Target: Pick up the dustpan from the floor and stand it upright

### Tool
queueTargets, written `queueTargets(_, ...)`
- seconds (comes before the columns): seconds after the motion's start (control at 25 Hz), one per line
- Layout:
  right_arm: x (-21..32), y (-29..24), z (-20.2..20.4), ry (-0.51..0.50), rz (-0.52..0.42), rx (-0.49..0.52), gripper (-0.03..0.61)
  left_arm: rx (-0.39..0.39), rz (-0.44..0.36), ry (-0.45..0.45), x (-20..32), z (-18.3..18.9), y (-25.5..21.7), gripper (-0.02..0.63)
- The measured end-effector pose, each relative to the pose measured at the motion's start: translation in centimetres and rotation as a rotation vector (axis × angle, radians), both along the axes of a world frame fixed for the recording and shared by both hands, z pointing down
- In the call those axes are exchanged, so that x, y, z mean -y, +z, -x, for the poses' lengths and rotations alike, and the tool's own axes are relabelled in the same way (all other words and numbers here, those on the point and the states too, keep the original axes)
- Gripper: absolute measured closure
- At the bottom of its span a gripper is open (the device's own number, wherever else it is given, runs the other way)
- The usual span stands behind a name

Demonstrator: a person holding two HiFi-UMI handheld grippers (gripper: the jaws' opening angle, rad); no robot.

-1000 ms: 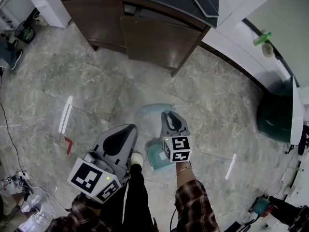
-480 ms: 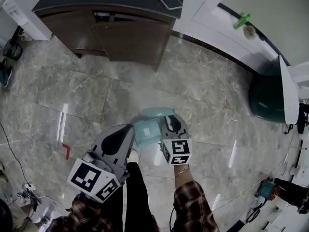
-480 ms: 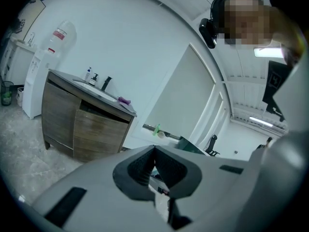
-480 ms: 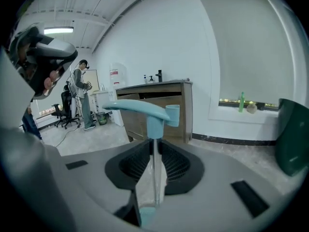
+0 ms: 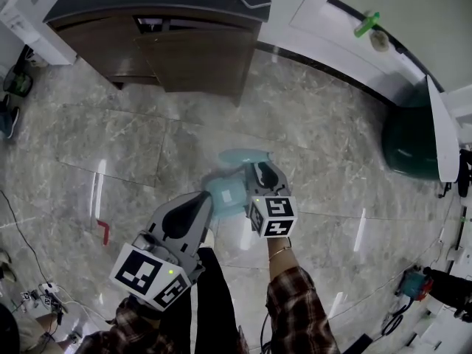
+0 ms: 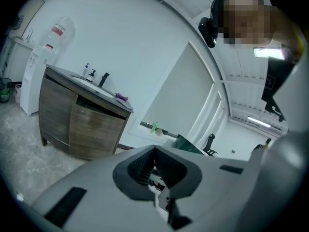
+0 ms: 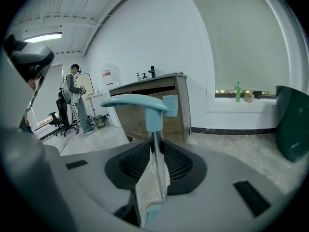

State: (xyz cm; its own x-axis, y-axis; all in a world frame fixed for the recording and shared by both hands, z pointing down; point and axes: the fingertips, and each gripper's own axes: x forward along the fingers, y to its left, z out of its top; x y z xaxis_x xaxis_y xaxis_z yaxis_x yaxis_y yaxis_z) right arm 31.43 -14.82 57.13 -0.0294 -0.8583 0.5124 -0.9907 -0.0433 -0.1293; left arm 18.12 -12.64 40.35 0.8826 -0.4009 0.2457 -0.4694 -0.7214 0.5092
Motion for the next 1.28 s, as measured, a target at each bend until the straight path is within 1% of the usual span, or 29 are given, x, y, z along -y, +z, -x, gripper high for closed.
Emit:
queueTargets(0.2,0.1,0.0,0.2,0.007,-0.004,0.031,0.492,-0.004,-0.007,-0.006,0.3,0.3,-0.3,0.604)
queueTargets(0.36,-0.2,0.2,0.4,0.023,0.022,0.068,0.457,-0.010,-0.009,-0.004,0.2,0.5,-0.8,0.604)
queueTargets(0.68,-1.7,-0.9,0.2,0.072,0.052,0.069,0.453,-0.028,-0.026,0.010,0.1,0.6,-2.8,0.604)
queueTargets(0.8,-3.4,-2.8,-0.1,0.093,0.065,0.085,0.453,-0.041,-0.038,0.025,0.0,0.3,-4.7,0.604)
queueTargets(0.88,-4.4,-5.2,0.0,0.090,0.061,0.082,0.453,-0.049,-0.050,0.031,-0.1,0.3,-6.6,0.604)
queueTargets(1.0,-4.9,-10.9,0.3,0.084,0.017,0.060,0.453,-0.059,-0.079,0.050,-0.6,0.2,-10.2,0.604)
queueTargets(1.12,-4.8,-18.5,0.9,0.059,-0.064,0.044,0.453,-0.067,-0.115,0.071,-1.4,0.3,-14.4,0.604)
queueTargets(1.28,-5.0,-29.9,3.7,-0.019,-0.200,0.032,0.459,-0.081,-0.164,0.079,-2.8,1.6,-20.4,0.604)
